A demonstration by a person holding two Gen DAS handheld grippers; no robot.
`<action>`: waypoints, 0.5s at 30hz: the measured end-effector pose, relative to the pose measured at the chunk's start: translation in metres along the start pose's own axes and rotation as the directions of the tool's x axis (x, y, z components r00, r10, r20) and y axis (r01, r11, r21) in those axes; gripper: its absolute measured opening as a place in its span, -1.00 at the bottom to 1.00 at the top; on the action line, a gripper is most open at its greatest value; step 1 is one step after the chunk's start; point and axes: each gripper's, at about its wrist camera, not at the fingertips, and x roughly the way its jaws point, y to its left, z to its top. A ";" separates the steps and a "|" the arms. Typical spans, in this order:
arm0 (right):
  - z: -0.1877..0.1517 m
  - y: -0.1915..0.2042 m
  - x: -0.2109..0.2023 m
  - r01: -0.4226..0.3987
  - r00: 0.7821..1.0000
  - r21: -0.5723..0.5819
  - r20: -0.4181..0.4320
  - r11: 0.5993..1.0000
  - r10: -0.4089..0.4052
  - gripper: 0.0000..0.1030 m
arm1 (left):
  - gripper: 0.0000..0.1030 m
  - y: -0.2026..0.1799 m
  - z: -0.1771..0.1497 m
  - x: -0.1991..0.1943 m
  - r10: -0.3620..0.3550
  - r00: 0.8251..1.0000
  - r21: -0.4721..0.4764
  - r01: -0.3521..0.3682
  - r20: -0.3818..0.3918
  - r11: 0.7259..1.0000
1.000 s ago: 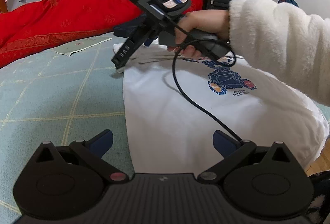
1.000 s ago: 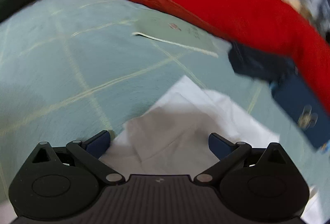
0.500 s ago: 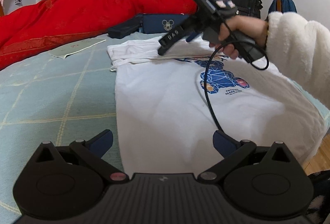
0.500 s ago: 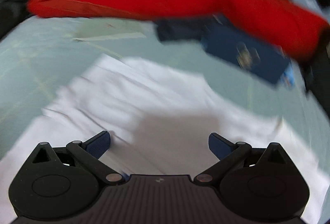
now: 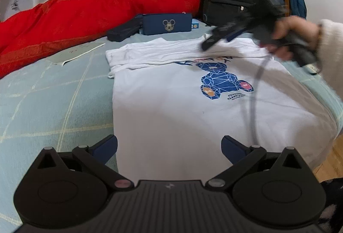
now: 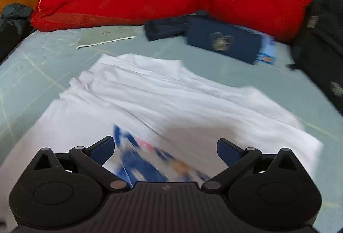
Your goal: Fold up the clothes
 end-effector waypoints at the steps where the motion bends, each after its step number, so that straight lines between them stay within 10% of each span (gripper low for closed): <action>1: -0.006 -0.007 -0.014 0.017 1.000 0.004 0.009 1.000 -0.017 1.00 | 0.98 -0.002 0.002 0.000 0.000 1.000 0.008 0.000 0.000 1.000; 8: -0.057 -0.027 -0.100 0.007 0.998 0.011 0.058 1.000 -0.008 1.00 | 0.98 -0.020 0.009 0.004 -0.039 0.999 0.022 0.039 0.006 0.999; 15: -0.130 0.010 -0.074 -0.045 0.998 0.006 -0.032 0.999 0.045 1.00 | 0.98 -0.037 -0.011 0.009 -0.038 0.999 0.037 0.039 -0.020 0.999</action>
